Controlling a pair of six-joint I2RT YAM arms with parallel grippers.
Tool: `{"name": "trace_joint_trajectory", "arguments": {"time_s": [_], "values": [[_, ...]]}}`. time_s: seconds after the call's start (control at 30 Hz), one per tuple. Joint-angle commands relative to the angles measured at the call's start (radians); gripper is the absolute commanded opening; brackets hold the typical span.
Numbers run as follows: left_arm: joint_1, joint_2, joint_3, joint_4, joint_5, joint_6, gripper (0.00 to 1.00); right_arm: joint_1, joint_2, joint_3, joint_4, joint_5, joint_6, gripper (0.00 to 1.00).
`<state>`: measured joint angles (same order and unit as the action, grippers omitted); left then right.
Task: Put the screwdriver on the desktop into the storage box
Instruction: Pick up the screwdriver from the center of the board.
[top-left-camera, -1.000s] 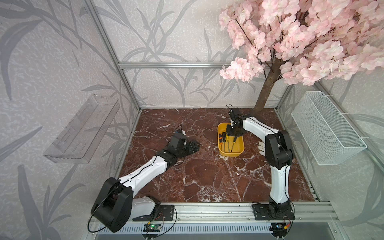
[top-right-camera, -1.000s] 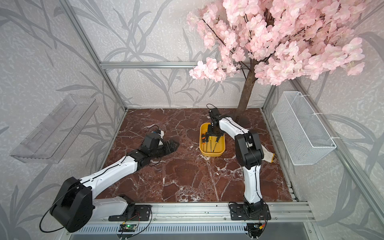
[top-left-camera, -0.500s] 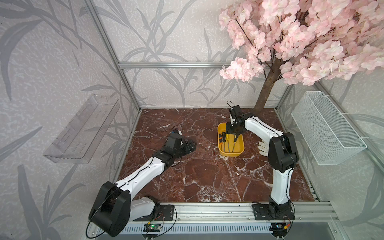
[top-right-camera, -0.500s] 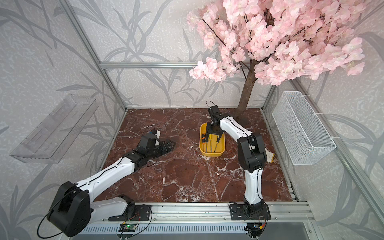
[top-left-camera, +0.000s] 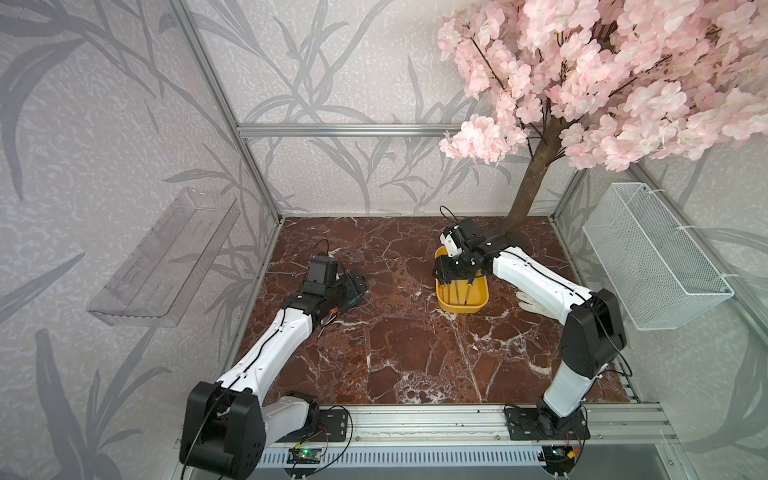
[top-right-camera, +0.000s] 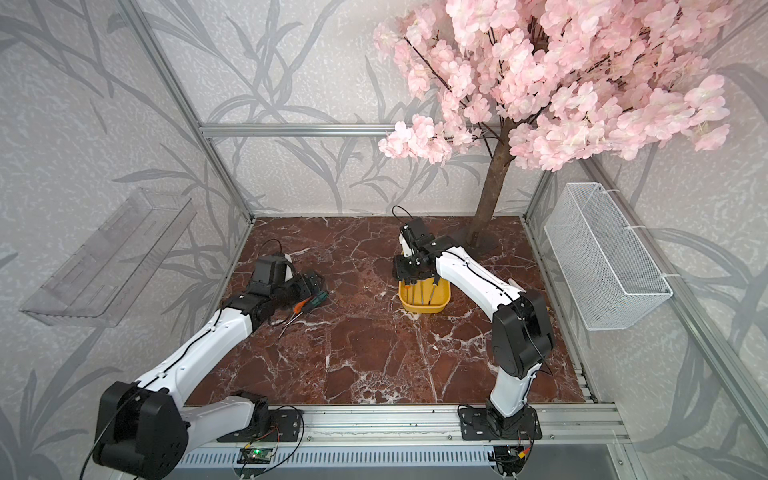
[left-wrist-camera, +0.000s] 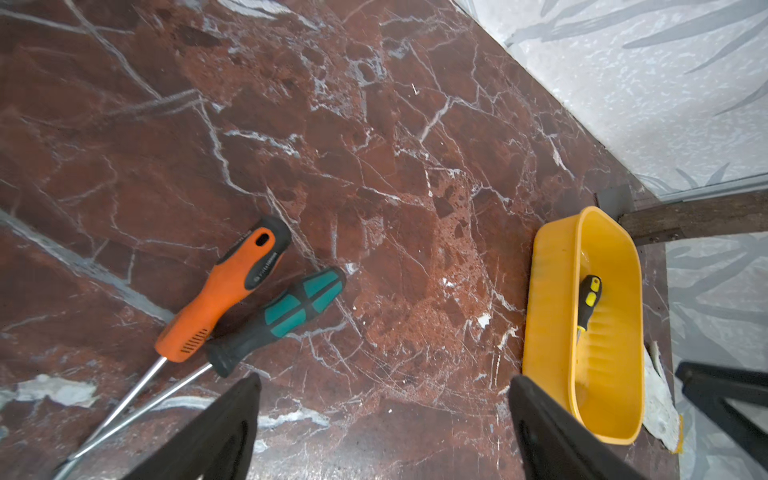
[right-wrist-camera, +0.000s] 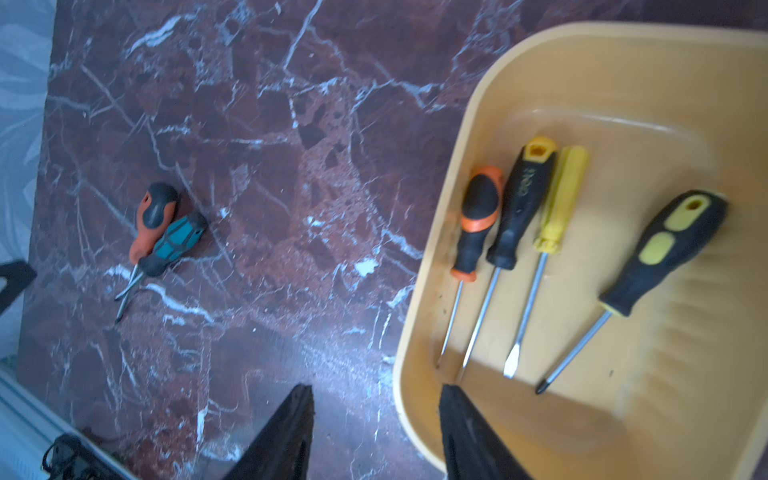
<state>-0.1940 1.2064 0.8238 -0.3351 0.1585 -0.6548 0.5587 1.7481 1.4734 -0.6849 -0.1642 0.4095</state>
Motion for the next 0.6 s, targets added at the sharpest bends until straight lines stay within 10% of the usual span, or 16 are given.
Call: {"name": "trace_joint_trajectory", "arguments": {"time_s": [0.0,0.57], "values": [[0.022,0.061,0.055,-0.094,-0.001,0.061,0.92,0.036,-0.038,-0.054,0.003,-0.029,-0.007,0.53],[0.023,0.352,0.167,-0.152,-0.048,0.169,0.74,0.084,-0.316,-0.316,0.051,-0.028,0.077,0.53]]}}
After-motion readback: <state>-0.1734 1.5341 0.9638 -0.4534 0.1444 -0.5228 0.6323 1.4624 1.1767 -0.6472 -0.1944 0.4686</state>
